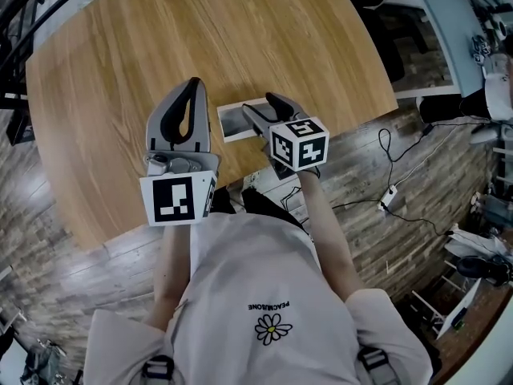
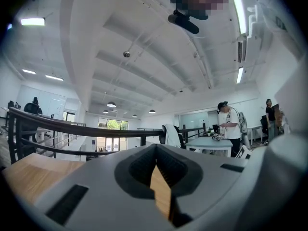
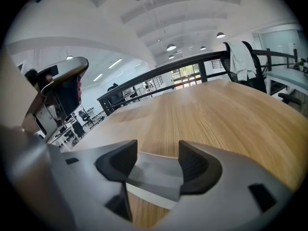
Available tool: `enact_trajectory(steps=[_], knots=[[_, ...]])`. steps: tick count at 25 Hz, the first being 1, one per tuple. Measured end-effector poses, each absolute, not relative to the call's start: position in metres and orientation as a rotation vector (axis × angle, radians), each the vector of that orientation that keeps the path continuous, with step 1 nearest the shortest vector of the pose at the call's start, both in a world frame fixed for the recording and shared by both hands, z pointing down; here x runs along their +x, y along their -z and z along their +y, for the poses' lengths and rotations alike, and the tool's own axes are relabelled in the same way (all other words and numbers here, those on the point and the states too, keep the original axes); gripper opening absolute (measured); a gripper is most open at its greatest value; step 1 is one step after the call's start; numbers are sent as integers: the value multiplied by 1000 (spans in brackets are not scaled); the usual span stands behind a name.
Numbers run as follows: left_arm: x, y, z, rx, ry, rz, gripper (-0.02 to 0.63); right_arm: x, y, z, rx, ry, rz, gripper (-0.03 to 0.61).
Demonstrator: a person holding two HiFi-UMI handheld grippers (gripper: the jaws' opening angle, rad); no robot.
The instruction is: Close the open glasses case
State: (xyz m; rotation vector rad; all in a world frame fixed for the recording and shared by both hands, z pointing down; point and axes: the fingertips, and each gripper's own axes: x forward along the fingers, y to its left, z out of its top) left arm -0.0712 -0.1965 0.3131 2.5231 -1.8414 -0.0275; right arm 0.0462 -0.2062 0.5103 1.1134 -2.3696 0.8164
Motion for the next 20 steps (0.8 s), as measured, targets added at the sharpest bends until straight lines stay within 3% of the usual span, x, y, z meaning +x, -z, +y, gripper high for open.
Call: enact_trajectory(steps=[20], knots=[[-64, -321, -201, 2534, 41, -1793, 17, 57, -535, -151, 1130, -909, -2288, 255]])
